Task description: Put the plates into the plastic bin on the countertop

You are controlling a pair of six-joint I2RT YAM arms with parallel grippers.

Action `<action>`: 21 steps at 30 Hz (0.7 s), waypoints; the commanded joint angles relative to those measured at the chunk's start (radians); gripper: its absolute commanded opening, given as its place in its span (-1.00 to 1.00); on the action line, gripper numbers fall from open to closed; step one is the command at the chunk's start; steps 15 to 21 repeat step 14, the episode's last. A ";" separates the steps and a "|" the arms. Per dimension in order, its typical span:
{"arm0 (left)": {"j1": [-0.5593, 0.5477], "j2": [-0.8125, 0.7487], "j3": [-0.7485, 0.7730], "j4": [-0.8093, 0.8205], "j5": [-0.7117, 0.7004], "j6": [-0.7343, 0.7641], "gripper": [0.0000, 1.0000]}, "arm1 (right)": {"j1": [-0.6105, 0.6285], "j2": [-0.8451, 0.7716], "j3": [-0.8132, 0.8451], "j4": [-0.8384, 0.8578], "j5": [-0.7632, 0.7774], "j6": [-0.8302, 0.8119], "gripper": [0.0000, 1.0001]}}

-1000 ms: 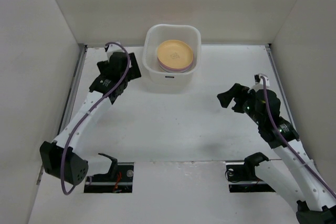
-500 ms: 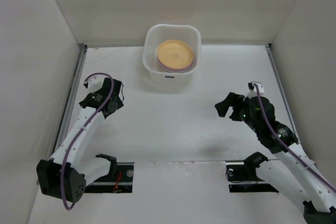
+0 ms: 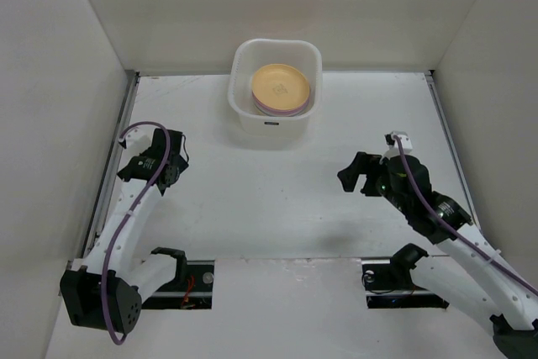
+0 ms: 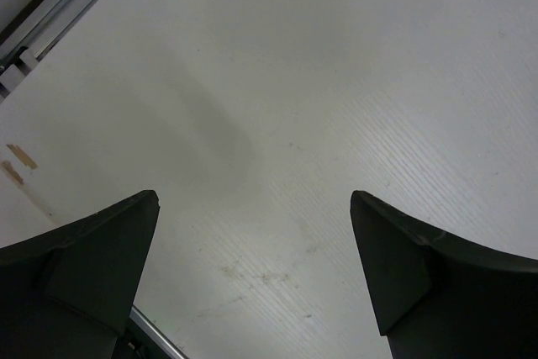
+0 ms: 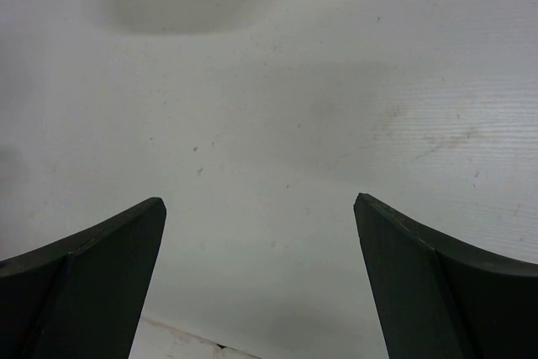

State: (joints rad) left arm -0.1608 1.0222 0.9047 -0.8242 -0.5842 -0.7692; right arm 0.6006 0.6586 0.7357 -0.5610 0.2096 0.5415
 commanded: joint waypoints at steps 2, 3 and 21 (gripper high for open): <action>0.008 -0.020 0.013 0.013 -0.014 -0.018 1.00 | 0.024 0.001 0.002 0.033 0.019 -0.015 1.00; 0.008 -0.025 0.013 0.014 -0.016 -0.018 1.00 | 0.027 0.001 0.002 0.033 0.017 -0.015 1.00; 0.005 -0.057 0.020 0.010 -0.013 -0.015 1.00 | 0.037 -0.010 -0.005 0.026 0.020 -0.017 1.00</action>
